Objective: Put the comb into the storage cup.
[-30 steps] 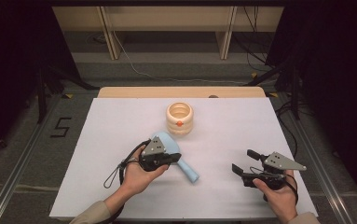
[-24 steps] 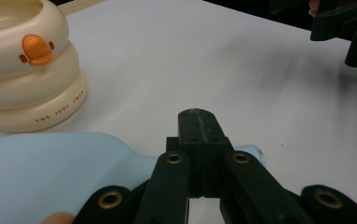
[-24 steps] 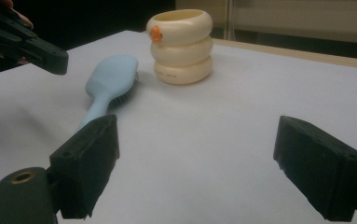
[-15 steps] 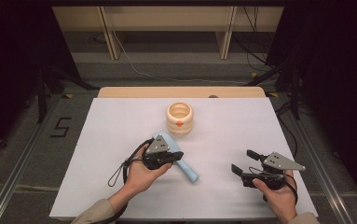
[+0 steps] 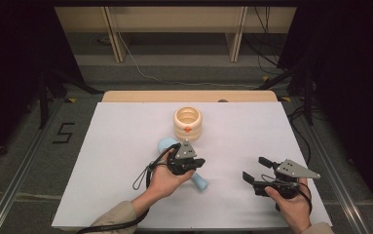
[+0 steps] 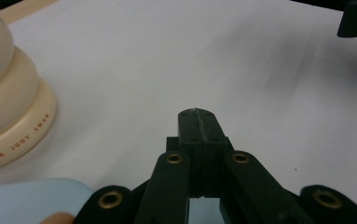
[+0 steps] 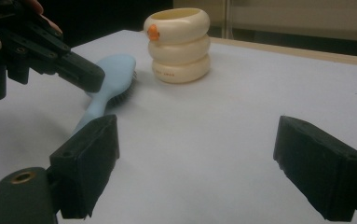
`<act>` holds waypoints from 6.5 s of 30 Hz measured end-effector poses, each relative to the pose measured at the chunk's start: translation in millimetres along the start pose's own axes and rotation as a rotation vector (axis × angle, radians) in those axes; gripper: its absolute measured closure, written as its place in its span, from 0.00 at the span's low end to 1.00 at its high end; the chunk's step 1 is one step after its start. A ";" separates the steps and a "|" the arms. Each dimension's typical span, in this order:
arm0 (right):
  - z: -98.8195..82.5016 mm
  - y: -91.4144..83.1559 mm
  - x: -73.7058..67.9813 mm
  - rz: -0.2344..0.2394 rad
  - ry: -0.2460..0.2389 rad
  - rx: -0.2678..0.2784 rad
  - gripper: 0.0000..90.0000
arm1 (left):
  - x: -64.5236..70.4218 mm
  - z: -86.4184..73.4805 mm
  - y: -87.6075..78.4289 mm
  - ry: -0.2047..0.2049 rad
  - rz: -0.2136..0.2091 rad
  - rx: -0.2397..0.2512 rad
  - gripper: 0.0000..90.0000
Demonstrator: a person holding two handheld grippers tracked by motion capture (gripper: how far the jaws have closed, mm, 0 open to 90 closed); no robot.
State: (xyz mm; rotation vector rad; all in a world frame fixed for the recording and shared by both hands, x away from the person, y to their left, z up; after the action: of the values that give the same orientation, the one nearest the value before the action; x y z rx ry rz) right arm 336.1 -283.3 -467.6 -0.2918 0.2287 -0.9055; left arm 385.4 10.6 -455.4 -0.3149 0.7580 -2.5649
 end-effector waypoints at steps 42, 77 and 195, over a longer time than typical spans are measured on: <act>-0.9 -0.2 0.0 0.006 0.008 -0.006 0.17 | 10.9 -14.5 36.6 -0.056 -0.044 -0.275 1.00; -1.2 0.4 -0.5 0.005 0.005 -0.008 0.17 | 0.3 -49.2 -9.5 -0.084 -0.051 -0.405 1.00; -1.1 0.5 -1.9 0.010 0.001 -0.014 0.18 | -39.8 -51.5 -86.6 -0.056 0.116 -0.376 0.00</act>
State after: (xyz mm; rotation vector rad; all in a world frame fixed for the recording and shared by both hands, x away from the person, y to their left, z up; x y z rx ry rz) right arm 334.9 -281.7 -468.6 -0.3028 0.2376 -0.8946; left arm 372.7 118.1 -452.8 -0.4427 1.2010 -2.2864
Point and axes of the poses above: each handheld gripper's, and its own axes: y roughly forward along the jaws, z roughly out of its top, x roughly to its right, the point moved 2 cm from there along y, roughly forward along the jaws, and after that the axes turned 4 degrees about -z, right-handed, at the moved point
